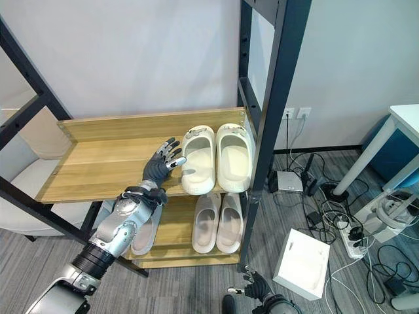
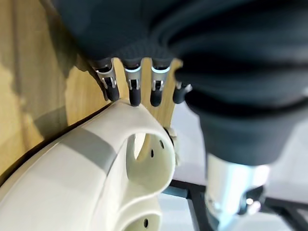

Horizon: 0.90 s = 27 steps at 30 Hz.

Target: Arrange the slippers neatly on the shoe rack.

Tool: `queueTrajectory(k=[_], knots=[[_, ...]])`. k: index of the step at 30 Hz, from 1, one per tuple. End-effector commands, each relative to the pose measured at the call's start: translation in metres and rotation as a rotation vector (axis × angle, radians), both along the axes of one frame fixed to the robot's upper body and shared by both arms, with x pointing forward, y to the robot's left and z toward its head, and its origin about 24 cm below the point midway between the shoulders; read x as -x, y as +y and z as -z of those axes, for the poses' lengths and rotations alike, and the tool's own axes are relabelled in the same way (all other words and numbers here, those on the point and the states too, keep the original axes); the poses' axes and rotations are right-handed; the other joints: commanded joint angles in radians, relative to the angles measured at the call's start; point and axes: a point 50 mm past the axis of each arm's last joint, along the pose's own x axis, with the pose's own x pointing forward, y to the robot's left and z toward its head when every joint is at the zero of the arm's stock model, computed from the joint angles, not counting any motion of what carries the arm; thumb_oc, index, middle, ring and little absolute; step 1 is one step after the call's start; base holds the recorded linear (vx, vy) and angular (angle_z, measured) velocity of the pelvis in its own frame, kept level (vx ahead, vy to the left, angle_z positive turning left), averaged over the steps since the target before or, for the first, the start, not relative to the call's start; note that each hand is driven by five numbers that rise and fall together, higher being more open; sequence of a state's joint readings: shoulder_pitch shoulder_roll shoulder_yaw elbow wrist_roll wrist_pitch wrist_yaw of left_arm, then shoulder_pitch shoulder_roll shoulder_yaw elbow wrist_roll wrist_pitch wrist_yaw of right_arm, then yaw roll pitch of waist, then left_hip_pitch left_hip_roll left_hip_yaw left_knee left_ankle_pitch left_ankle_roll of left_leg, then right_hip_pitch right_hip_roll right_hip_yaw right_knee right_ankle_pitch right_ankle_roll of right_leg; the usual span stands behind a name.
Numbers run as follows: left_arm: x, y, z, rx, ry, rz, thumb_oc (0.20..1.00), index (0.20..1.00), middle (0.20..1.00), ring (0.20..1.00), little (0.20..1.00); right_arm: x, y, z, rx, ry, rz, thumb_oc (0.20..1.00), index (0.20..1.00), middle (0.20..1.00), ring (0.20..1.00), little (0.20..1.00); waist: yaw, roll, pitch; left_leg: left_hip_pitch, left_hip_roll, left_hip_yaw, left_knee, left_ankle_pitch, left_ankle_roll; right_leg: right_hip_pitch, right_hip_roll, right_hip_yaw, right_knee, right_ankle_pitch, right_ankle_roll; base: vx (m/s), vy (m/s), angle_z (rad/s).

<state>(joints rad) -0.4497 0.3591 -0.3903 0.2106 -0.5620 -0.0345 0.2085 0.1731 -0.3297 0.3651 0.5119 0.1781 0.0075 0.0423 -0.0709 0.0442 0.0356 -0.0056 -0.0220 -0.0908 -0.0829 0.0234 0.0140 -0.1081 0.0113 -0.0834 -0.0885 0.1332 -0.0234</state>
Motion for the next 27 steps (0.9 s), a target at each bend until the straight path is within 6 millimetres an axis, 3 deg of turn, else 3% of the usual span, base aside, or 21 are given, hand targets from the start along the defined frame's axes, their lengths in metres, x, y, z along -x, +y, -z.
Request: queueTrajectory(k=[1,4,9,11,12,13,16,18,19,20,22,27], knots=[[-0.021,-0.002,-0.032,-0.111,-0.169,-0.111,1.000,1.000,1.000,1.000,1.000,-0.014,0.011,-0.012,-0.045,-0.107,0.009,1.000,1.000,1.000,1.000,1.000,-0.010,-0.022,0.007,0.017,-0.018,0.016,-0.004,-0.078,0.013,0.112,-0.010,-0.031,0.001,-0.159,0.069,0.00,0.000,0.00],[-0.014,0.015,-0.049,-0.071,-0.269,-0.193,1.000,1.000,1.000,1.000,1.000,-0.021,0.010,-0.017,-0.042,-0.146,0.028,1.000,1.000,1.000,1.000,1.000,-0.001,-0.028,0.010,0.019,-0.020,0.008,-0.004,-0.076,0.010,0.117,-0.011,-0.043,0.001,-0.159,0.069,-0.02,0.007,0.02],[0.011,0.017,-0.074,0.031,-0.389,-0.012,1.000,1.000,1.000,1.000,1.000,-0.023,0.007,-0.017,-0.053,-0.141,0.021,1.000,1.000,1.000,1.000,1.000,0.018,-0.034,0.007,0.018,-0.021,0.002,-0.004,-0.076,0.011,0.121,-0.014,-0.052,0.001,-0.156,0.072,0.00,0.028,0.08],[0.037,0.005,-0.092,0.034,-0.486,0.214,1.000,1.000,1.000,1.000,1.000,-0.021,0.009,-0.015,-0.069,-0.118,-0.009,1.000,1.000,1.000,1.000,1.000,0.032,-0.040,0.003,0.020,-0.021,-0.002,-0.004,-0.080,0.013,0.124,-0.016,-0.056,0.001,-0.154,0.074,0.01,0.042,0.06],[0.037,0.005,-0.092,0.034,-0.485,0.214,1.000,1.000,1.000,1.000,1.000,-0.021,0.010,-0.015,-0.070,-0.117,-0.009,1.000,1.000,1.000,1.000,1.000,0.032,-0.041,0.002,0.021,-0.021,-0.002,-0.004,-0.080,0.013,0.125,-0.016,-0.056,0.001,-0.154,0.074,0.01,0.035,0.03],[0.052,-0.004,-0.096,0.008,-0.507,0.364,1.000,1.000,1.000,1.000,1.000,-0.021,0.012,-0.013,-0.074,-0.106,-0.030,1.000,1.000,1.000,1.000,1.000,0.042,-0.045,-0.002,0.022,-0.022,-0.007,-0.004,-0.083,0.014,0.126,-0.017,-0.059,0.001,-0.154,0.075,0.00,0.000,0.00],[0.068,-0.012,-0.095,-0.015,-0.502,0.508,1.000,1.000,1.000,1.000,1.000,-0.022,0.017,-0.013,-0.085,-0.103,-0.054,1.000,1.000,1.000,1.000,1.000,0.052,-0.051,-0.005,0.024,-0.022,-0.011,-0.004,-0.084,0.015,0.129,-0.018,-0.063,0.001,-0.154,0.076,0.00,0.038,0.14],[0.089,-0.025,-0.077,-0.020,-0.399,0.718,1.000,1.000,1.000,1.000,1.000,-0.024,0.021,-0.013,-0.087,-0.108,-0.093,1.000,1.000,1.000,1.000,1.000,0.064,-0.060,-0.005,0.025,-0.022,-0.014,-0.004,-0.087,0.019,0.132,-0.018,-0.069,0.001,-0.154,0.079,-0.01,0.060,0.05],[0.094,-0.026,-0.065,-0.051,-0.336,0.775,1.000,1.000,1.000,1.000,1.000,-0.025,0.023,-0.013,-0.084,-0.110,-0.105,1.000,1.000,1.000,1.000,1.000,0.070,-0.065,-0.006,0.026,-0.022,-0.015,-0.004,-0.088,0.022,0.134,-0.018,-0.070,0.001,-0.154,0.079,0.00,0.036,0.00],[0.094,-0.026,-0.065,-0.051,-0.336,0.775,1.000,1.000,1.000,1.000,1.000,-0.025,0.023,-0.013,-0.085,-0.110,-0.105,1.000,1.000,1.000,1.000,1.000,0.070,-0.065,-0.006,0.026,-0.022,-0.015,-0.004,-0.088,0.022,0.134,-0.018,-0.070,0.001,-0.154,0.079,0.00,0.045,0.02],[0.103,-0.015,-0.013,-0.173,-0.104,0.829,1.000,1.000,1.000,1.000,1.000,-0.029,0.022,-0.013,-0.079,-0.113,-0.120,1.000,1.000,1.000,1.000,1.000,0.078,-0.069,-0.003,0.029,-0.022,-0.014,-0.004,-0.091,0.027,0.134,-0.018,-0.068,0.001,-0.151,0.081,-0.01,0.067,0.03],[0.123,0.020,0.072,-0.262,0.244,0.703,1.000,1.000,1.000,1.000,1.000,-0.037,0.020,-0.014,-0.076,-0.120,-0.117,1.000,1.000,1.000,1.000,1.000,0.088,-0.071,0.002,0.033,-0.023,-0.012,-0.004,-0.092,0.034,0.135,-0.018,-0.061,0.001,-0.149,0.081,-0.01,0.054,-0.06]])
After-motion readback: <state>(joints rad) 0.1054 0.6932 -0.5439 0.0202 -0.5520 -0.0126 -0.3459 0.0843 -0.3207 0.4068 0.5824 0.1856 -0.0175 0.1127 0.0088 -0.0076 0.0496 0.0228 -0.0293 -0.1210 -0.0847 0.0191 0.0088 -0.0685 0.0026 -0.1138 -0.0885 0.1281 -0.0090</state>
